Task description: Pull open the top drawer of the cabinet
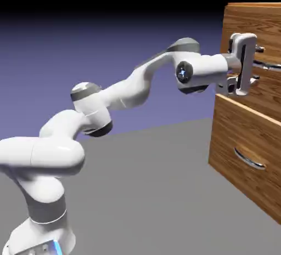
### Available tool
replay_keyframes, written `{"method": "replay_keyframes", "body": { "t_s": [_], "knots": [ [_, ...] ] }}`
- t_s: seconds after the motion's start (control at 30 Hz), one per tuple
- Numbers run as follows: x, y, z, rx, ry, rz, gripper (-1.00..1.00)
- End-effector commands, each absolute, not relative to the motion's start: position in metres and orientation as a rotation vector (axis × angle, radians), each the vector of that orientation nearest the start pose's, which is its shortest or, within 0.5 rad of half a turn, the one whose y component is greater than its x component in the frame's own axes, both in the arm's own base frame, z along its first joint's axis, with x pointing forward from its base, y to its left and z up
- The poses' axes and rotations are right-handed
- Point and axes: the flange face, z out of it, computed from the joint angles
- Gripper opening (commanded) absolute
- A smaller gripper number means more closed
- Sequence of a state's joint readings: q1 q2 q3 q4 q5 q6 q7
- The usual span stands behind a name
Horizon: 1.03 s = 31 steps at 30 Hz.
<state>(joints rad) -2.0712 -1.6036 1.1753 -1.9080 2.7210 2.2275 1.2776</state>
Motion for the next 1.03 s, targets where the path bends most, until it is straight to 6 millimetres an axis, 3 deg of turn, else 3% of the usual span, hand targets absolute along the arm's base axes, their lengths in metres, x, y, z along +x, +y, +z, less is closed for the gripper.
{"method": "replay_keyframes", "body": {
  "t_s": [0.0, 0.13, 0.23, 0.27, 0.6, 0.9, 0.93, 0.97, 1.0],
  "knots": [
    [0.62, -0.047, 0.548, -0.615, 1.482, -0.613, -1.0],
    [0.586, -0.048, 0.548, -0.614, 1.482, -0.612, -1.0],
    [0.584, -0.048, 0.548, -0.614, 1.482, -0.613, -1.0],
    [0.575, -0.047, 0.548, -0.615, 1.482, -0.613, -1.0],
    [0.464, -0.047, 0.548, -0.615, 1.482, -0.613, -1.0],
    [0.345, -0.048, 0.548, -0.615, 1.482, -0.613, -1.0],
    [0.341, -0.048, 0.548, -0.615, 1.482, -0.613, -1.0],
    [0.341, -0.048, 0.548, -0.615, 1.482, -0.613, 1.0],
    [0.341, -0.048, 0.548, -0.615, 1.482, -0.613, 1.0]
  ]
}}
